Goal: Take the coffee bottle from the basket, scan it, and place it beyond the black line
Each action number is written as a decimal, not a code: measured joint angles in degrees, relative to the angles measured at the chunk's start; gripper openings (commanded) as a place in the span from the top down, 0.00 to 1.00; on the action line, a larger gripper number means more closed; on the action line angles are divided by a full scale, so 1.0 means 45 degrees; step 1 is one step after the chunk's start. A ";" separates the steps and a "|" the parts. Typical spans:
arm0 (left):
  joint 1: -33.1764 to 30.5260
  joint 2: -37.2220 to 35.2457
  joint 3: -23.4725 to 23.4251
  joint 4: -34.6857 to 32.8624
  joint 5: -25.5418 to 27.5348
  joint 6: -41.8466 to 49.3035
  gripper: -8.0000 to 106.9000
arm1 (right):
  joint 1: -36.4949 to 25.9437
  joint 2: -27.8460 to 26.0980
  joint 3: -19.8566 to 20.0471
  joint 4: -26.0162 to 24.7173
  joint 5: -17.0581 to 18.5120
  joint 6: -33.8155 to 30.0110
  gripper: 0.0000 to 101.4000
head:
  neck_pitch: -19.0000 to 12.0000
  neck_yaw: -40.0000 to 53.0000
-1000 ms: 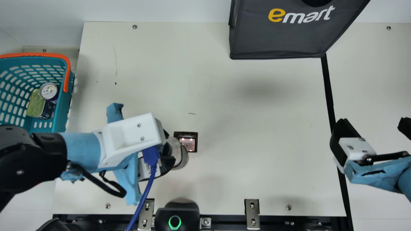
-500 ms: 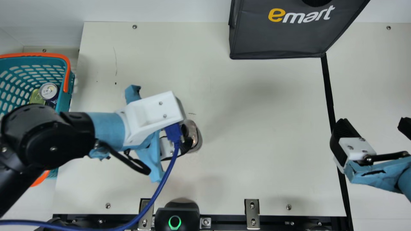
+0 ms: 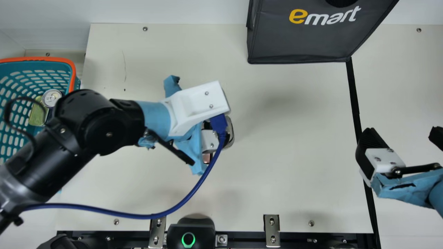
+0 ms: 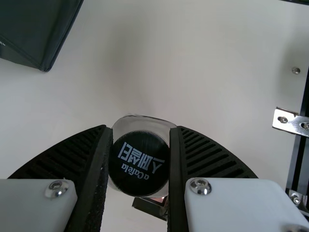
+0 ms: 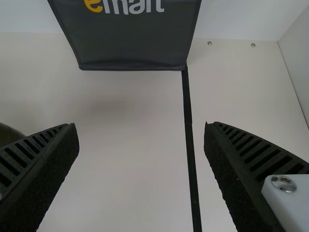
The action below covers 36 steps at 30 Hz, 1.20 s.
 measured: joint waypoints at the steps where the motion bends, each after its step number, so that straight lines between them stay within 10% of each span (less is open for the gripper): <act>1: -0.0025 0.0130 -0.0026 0.0023 -0.0036 0.0025 0.84 | 0.0000 0.0000 0.0000 0.0000 0.0000 0.0000 0.10 | 0.0000 -0.0020; 36: -0.1094 0.3373 -0.2362 0.0978 -0.1240 -0.0651 0.84 | 0.0000 0.0000 0.0000 0.0000 0.0000 0.0000 0.10 | 0.0000 -0.0020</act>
